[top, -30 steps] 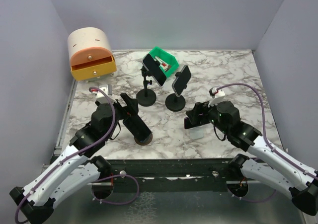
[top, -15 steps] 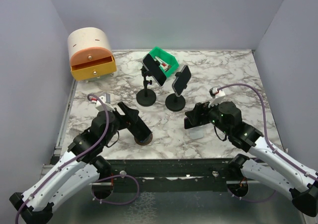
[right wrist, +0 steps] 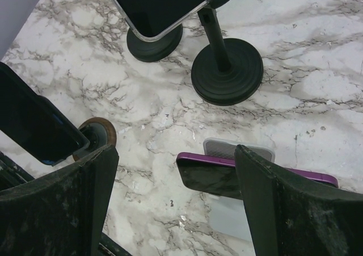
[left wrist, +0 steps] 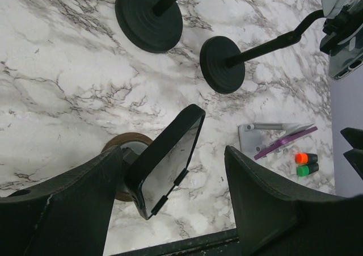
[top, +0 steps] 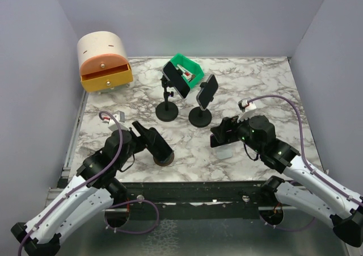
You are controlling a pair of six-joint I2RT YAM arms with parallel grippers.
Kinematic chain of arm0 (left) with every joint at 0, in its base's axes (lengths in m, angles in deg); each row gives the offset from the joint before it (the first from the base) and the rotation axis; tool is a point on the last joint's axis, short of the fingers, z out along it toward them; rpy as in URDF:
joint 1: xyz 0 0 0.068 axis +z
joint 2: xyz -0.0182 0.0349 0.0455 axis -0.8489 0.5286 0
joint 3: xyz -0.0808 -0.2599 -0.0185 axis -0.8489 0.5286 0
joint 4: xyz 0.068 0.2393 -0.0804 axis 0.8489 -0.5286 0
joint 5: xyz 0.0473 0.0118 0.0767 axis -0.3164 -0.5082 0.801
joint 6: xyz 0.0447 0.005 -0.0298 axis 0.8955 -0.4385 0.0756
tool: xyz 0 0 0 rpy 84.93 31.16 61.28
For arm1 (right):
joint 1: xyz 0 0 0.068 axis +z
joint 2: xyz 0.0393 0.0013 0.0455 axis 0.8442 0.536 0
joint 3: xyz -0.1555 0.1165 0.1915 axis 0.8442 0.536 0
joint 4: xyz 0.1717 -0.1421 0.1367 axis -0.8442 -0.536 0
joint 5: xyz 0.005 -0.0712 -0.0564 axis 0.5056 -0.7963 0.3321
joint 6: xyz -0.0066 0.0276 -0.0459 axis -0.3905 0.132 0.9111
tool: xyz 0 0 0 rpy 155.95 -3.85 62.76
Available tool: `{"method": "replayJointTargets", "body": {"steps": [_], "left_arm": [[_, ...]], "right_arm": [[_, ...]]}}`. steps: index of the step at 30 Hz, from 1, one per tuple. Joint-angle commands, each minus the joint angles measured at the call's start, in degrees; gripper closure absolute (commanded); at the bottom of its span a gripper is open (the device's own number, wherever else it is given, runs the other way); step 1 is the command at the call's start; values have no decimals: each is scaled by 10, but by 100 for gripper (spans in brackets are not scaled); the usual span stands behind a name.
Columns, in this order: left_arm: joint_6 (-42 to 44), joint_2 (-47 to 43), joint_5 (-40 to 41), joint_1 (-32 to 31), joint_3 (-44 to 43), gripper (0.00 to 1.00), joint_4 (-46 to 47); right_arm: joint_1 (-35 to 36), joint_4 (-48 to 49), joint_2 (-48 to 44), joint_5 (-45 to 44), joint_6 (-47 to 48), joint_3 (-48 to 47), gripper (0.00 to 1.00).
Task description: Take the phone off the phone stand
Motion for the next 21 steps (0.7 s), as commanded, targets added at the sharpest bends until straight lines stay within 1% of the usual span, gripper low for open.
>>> {"method": "replayJointTargets", "body": {"steps": [1, 7, 13, 21], "left_arm": [[-16, -26, -5, -2, 14, 28, -29], [-26, -57, -11, -2, 24, 34, -43], [-29, -83, -17, -2, 35, 44, -38], [-43, -93, -26, -2, 60, 55, -20]], "right_arm": [[-1, 13, 4, 16, 6, -13, 12], [-1, 19, 5, 21, 4, -13, 12], [-1, 21, 2, 29, -1, -8, 12], [-1, 20, -2, 35, -4, -7, 12]]}}
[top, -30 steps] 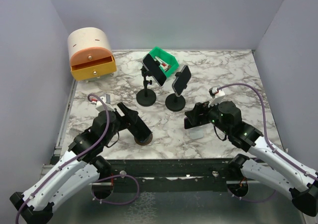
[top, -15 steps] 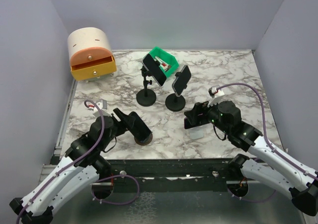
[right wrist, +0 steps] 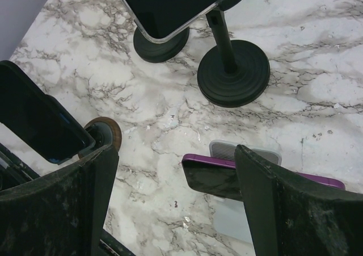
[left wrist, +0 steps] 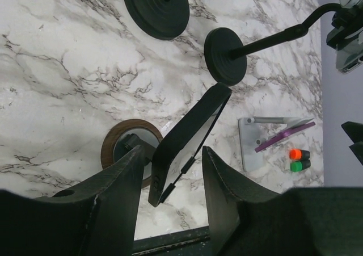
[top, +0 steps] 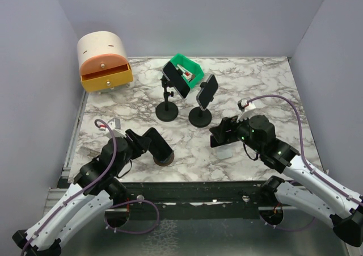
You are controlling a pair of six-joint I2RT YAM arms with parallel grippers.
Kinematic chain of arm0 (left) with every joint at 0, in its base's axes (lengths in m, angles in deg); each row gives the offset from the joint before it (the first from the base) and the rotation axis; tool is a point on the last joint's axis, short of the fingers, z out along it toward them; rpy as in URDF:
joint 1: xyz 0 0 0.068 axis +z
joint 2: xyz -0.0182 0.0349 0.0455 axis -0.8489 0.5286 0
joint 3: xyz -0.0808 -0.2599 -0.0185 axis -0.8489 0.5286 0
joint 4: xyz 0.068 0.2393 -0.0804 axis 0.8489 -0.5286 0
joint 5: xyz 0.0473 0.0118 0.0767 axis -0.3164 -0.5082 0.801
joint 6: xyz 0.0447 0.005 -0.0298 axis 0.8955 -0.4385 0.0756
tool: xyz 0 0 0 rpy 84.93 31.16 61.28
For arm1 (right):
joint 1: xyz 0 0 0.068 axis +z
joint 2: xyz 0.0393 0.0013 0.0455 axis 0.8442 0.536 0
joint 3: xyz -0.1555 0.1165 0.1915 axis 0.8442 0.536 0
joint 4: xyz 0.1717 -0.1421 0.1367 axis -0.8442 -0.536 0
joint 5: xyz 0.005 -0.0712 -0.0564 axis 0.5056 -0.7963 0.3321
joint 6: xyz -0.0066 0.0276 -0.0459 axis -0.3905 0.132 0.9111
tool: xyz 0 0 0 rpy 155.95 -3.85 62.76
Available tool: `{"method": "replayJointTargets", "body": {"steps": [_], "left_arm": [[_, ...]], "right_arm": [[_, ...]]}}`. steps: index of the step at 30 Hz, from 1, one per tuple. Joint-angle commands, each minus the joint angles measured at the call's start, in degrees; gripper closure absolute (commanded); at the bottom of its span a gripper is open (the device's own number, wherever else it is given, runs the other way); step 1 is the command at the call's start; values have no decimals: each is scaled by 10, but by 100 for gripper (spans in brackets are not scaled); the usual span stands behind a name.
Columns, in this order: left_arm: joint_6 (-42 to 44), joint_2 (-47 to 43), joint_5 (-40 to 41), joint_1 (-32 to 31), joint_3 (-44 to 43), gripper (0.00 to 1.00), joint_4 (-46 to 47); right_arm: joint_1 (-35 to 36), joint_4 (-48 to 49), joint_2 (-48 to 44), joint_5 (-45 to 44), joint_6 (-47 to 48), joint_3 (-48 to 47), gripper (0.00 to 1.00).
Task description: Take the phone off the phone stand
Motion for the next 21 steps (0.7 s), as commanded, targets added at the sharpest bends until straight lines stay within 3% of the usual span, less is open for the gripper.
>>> {"method": "replayJointTargets", "body": {"steps": [1, 14, 21], "left_arm": [[-10, -8, -19, -2, 16, 57, 14], [7, -33, -1, -2, 7, 78, 23], [13, -45, 0, -2, 2, 95, 33]], "right_arm": [[-1, 11, -6, 17, -4, -8, 12], [-1, 9, -13, 13, -3, -8, 12], [-1, 7, -19, 15, -4, -9, 13]]}}
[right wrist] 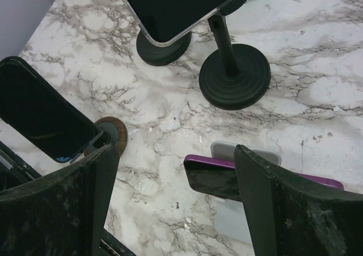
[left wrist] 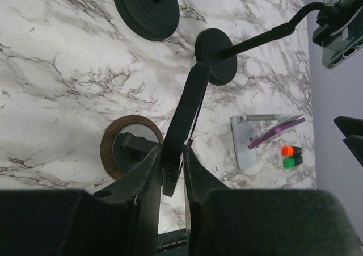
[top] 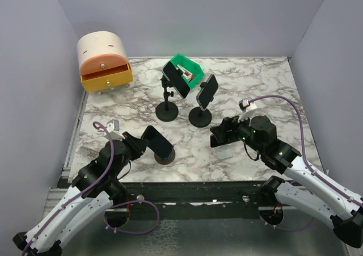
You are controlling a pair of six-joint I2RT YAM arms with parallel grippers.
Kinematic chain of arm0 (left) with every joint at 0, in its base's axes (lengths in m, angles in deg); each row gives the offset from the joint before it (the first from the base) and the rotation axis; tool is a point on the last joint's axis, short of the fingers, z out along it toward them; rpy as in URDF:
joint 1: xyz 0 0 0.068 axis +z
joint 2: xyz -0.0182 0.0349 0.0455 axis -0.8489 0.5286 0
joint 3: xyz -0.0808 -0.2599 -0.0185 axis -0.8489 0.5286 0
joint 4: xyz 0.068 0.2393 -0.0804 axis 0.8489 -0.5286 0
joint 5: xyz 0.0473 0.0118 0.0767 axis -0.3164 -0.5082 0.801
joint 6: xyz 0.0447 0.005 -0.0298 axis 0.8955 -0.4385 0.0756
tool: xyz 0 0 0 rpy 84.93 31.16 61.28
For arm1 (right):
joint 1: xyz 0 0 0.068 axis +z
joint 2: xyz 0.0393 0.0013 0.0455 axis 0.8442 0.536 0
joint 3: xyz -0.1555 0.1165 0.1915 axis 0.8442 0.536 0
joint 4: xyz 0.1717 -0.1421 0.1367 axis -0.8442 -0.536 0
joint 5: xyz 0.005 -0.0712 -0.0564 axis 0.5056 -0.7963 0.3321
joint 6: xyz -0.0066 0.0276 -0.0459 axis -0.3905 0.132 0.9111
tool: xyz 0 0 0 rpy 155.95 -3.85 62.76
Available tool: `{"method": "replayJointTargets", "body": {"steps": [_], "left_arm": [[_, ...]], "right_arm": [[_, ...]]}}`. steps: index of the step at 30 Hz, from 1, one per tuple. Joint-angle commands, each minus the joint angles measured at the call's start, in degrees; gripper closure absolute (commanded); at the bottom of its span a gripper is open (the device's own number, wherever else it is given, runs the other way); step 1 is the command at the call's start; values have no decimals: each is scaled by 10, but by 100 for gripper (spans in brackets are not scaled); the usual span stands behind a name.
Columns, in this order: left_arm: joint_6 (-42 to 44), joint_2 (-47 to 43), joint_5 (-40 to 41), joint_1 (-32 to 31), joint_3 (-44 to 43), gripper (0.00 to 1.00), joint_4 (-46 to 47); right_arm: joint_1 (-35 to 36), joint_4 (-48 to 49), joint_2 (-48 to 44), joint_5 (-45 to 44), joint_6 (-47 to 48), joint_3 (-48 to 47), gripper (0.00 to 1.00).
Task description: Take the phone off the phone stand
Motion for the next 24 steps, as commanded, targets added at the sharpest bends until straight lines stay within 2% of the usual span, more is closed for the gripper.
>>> {"method": "replayJointTargets", "body": {"steps": [1, 14, 24], "left_arm": [[9, -19, 5, -2, -12, 96, 30], [17, -86, 1, -2, 12, 100, 50], [45, -90, 4, -2, -11, 100, 58]], "right_arm": [[-1, 7, -11, 13, -4, -8, 13], [-1, 4, -15, 20, -7, -3, 13], [-1, 3, -16, 30, -5, -8, 13]]}}
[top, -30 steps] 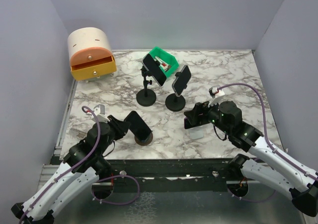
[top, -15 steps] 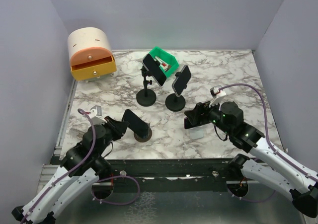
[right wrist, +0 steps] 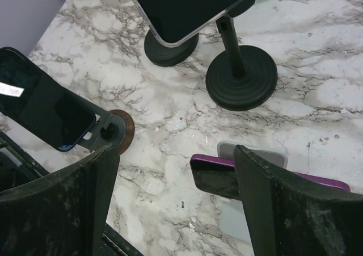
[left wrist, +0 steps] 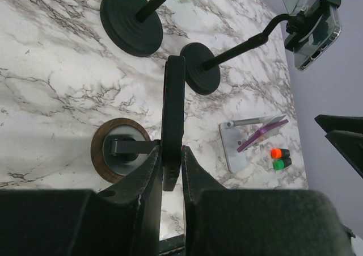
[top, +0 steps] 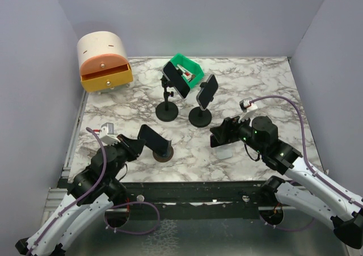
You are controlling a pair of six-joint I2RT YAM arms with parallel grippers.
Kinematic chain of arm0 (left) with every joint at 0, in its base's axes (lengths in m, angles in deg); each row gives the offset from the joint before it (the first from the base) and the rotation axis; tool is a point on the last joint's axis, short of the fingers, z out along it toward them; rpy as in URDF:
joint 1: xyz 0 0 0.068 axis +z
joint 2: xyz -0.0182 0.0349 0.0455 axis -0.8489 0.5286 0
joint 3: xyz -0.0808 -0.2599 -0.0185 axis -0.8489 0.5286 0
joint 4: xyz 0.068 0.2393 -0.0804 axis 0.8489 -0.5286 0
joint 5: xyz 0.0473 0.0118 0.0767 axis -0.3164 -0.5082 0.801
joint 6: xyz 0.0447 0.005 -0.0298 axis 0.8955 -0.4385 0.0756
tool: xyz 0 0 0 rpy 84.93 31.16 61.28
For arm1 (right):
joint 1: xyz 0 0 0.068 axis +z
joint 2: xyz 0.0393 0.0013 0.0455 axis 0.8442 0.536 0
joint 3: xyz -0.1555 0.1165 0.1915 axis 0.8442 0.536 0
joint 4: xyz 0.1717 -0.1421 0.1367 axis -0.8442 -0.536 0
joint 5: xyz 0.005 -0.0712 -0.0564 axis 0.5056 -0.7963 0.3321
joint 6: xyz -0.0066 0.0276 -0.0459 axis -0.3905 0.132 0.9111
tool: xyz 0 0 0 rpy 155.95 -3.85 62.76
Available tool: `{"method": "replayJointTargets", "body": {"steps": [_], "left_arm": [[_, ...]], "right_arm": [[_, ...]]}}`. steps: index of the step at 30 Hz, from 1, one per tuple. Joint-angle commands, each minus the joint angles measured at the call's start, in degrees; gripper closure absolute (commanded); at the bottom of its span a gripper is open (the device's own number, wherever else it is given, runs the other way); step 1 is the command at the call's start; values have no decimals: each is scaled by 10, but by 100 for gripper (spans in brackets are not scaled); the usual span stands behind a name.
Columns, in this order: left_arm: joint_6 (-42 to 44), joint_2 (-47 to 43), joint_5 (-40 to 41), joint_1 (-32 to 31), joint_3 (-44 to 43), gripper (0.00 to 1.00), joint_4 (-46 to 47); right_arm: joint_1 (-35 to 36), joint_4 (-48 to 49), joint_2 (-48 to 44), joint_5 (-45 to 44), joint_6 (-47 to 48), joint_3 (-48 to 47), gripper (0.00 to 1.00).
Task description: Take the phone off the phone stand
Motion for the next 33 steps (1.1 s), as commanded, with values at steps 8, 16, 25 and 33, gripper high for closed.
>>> {"method": "replayJointTargets", "body": {"steps": [8, 16, 25, 33], "left_arm": [[56, 1, 8, -2, -85, 100, 55], [77, 10, -37, -2, -127, 100, 105], [97, 38, -152, -2, -138, 100, 201], [130, 50, -324, -2, -148, 100, 295]], "right_arm": [[-1, -10, -8, 61, 39, -37, 13], [-1, -10, 4, 190, 91, -91, 9], [-1, 71, 74, 370, 66, -138, 8], [-1, 153, 115, 473, 20, -139, 8]]}}
